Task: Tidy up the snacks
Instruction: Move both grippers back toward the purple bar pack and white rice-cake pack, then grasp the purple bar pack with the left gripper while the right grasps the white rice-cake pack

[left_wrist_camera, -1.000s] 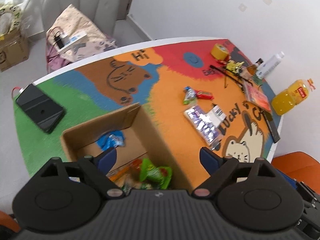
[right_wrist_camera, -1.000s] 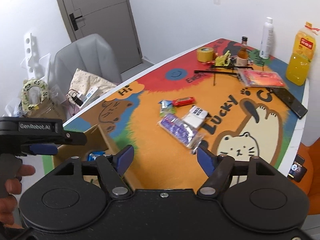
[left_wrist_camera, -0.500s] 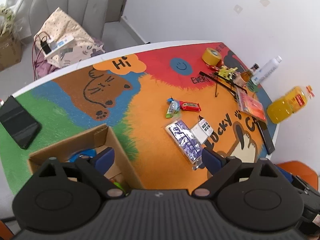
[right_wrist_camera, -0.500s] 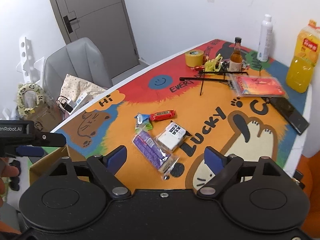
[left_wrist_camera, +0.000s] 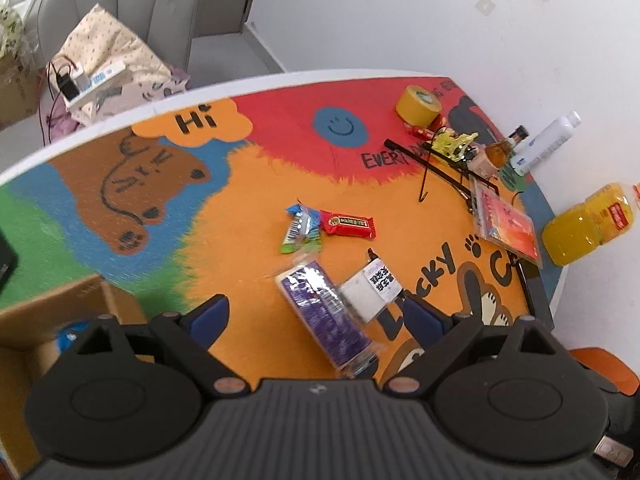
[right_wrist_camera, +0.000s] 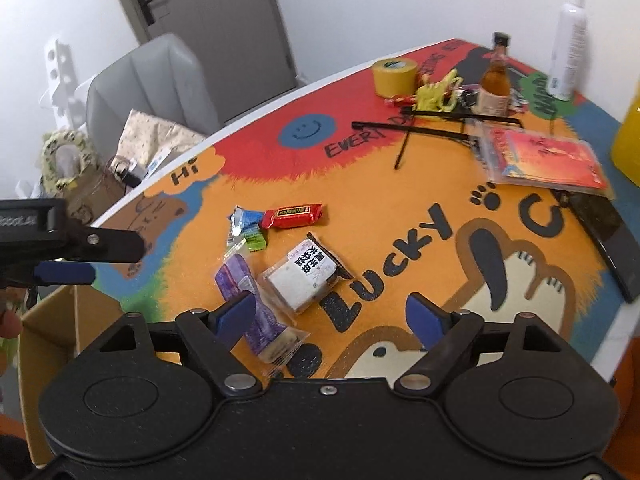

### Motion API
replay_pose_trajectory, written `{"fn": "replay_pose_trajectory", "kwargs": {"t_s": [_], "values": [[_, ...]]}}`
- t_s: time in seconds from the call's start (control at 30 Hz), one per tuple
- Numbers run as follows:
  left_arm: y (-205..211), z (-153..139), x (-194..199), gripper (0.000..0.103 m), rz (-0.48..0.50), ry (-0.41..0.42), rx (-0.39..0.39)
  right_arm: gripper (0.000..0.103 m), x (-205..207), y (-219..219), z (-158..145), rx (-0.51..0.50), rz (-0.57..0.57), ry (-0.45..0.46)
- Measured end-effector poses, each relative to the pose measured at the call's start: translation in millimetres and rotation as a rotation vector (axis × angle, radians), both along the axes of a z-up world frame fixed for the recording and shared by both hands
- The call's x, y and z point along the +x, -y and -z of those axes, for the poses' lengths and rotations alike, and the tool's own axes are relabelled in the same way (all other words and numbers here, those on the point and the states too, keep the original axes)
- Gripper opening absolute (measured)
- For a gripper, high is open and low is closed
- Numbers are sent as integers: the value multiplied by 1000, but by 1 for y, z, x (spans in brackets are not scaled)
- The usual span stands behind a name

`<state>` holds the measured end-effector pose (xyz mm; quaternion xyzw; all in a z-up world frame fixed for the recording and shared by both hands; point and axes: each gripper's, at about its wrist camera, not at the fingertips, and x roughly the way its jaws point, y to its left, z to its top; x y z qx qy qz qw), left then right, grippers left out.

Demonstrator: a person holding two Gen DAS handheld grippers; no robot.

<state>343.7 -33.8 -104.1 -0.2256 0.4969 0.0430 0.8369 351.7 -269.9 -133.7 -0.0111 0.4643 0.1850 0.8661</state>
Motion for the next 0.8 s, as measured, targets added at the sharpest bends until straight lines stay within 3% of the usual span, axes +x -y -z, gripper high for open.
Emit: {"fn": "replay_pose_trajectory", "kwargs": {"t_s": [0.27,0.7,0.8], "values": [[16,46,28,89,-89,-75,-39,78,35,0,20,-20,-85,-33],[22,117,40,57,-259,-220,-158,77,62,-20,41,-58,-262,-62],[23,121,36,53,-262,-206,-160,77,62,-28,45,-74,-313,-63]]}}
